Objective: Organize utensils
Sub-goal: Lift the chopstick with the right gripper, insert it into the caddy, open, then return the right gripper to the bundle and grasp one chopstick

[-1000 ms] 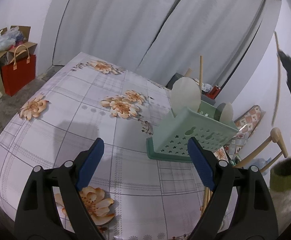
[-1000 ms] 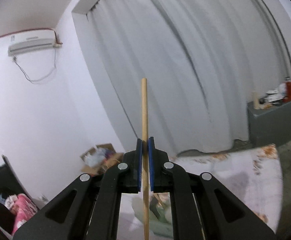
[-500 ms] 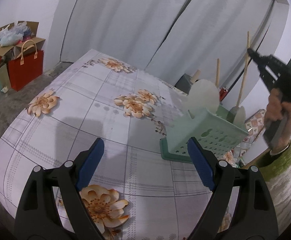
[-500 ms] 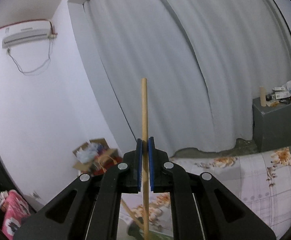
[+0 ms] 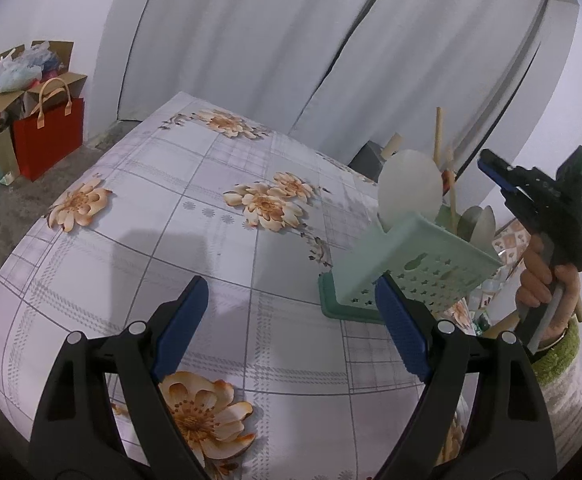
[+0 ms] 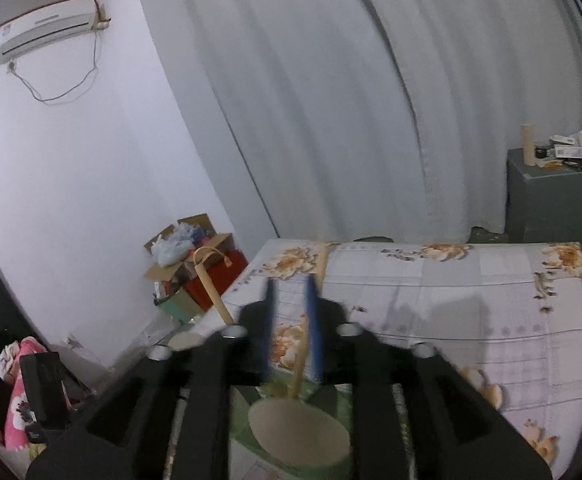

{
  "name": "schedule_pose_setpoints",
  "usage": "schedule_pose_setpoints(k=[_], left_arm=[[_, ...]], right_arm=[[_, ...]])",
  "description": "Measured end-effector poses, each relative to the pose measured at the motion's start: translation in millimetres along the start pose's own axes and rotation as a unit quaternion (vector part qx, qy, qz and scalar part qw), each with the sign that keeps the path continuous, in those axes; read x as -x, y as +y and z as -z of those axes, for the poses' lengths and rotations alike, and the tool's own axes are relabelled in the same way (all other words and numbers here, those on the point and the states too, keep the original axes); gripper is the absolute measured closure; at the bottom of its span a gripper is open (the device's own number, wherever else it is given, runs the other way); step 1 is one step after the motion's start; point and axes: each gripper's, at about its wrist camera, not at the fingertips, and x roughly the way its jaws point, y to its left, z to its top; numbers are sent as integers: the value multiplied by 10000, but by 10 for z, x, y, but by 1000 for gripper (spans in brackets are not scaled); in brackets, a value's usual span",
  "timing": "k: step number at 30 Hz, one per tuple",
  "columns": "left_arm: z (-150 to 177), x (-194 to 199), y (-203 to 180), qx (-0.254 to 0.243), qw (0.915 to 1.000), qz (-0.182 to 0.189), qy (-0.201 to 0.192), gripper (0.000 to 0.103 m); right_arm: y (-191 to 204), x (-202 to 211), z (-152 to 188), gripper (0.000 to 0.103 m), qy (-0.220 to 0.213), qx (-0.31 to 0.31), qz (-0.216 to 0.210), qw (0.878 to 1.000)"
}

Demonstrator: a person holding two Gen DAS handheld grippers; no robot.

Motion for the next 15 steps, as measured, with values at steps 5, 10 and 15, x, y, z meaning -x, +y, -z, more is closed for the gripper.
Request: schedule_pose_setpoints(k=[5, 10, 15], left_arm=[[2, 26, -99, -123, 9999, 15, -26, 22], [1, 36, -203, -229, 9997, 53, -20, 22], [-1, 55, -280, -305, 9995, 100, -58, 22]], right_arm=[[-9, 438, -45, 60, -415, -112, 93, 9990], [-45, 861, -65, 59, -824, -205, 179, 9962], [-29, 1169, 70, 59, -870, -240, 231, 9956]])
